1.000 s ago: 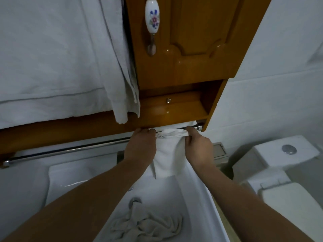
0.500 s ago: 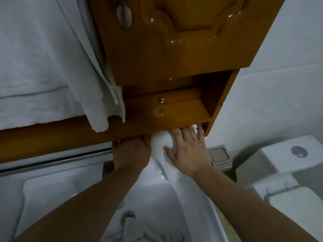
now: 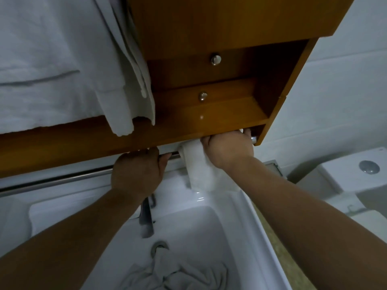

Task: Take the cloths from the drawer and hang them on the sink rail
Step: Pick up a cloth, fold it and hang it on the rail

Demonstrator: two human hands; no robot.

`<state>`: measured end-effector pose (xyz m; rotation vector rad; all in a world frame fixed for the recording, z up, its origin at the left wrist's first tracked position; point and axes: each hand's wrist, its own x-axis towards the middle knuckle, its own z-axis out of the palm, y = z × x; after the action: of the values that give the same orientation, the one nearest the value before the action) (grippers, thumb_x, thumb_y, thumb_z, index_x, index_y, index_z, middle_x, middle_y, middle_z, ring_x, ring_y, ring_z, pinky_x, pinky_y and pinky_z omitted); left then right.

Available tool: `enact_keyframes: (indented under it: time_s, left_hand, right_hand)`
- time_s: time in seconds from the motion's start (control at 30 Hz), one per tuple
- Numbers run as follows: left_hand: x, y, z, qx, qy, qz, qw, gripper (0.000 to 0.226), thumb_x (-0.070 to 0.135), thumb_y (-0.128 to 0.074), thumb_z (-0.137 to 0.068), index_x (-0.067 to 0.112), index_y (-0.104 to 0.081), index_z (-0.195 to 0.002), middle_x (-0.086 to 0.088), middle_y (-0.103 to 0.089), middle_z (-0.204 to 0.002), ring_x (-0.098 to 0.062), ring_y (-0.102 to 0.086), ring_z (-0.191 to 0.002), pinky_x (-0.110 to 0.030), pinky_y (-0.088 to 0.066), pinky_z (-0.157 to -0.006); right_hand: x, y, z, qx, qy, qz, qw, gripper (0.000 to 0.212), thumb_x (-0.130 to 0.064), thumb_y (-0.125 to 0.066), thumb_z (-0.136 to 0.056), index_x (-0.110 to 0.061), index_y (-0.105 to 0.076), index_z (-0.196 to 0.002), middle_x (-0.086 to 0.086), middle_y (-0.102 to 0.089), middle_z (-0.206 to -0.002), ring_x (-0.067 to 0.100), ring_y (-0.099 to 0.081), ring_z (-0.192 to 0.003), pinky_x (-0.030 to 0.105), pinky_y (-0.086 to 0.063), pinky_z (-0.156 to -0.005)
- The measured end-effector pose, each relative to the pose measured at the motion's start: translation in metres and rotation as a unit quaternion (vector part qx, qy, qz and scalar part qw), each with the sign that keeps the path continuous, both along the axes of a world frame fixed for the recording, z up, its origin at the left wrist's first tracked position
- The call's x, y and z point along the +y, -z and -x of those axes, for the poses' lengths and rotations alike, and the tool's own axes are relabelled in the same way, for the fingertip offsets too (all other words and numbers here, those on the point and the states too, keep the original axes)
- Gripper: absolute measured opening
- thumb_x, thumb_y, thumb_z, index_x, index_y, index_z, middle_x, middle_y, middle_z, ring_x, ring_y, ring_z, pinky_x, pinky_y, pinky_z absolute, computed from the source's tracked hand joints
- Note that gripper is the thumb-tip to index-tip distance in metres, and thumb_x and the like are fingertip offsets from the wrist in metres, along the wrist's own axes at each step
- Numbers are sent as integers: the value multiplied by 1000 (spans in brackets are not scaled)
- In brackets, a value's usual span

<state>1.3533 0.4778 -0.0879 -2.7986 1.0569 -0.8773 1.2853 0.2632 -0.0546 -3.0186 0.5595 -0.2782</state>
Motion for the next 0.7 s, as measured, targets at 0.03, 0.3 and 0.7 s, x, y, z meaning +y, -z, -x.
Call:
enact_keyframes:
  time_s: [0.03,0.3,0.7]
  left_hand:
    - [0,3,1,-7,-1,5,1000,54,44,-31,-102,12,-53,-64,-5,-40,-47,-14,-25,-43,-23,-22,-50]
    - [1,6,2,-41,-3,22,999,58,46,-25,-103,12,-51,-65,-6,-41,-49,-16,-25,-46,-25,-21,-51]
    - [-2,8,2,-41,-9,26,999,57,46,-23,-103,12,-50,-67,-7,-43,-51,-17,-26,-48,-27,-21,-52]
  right_hand:
    - [3,1,-2,-12,-5,15,1000,42,-32,-49,-96,-21,-44,-55,-4,-41,-57,32,-57,-74,53,-37,-97]
    - [10,33,19,-193,-102,84,972,46,-46,-39,-104,-15,-69,-90,8,-69,-86,31,-61,-87,44,-44,-90]
    - [31,6,-19,-17,-98,22,995,78,-72,-5,-87,-33,-72,-97,-2,-67,-79,27,-62,-86,32,-30,-67]
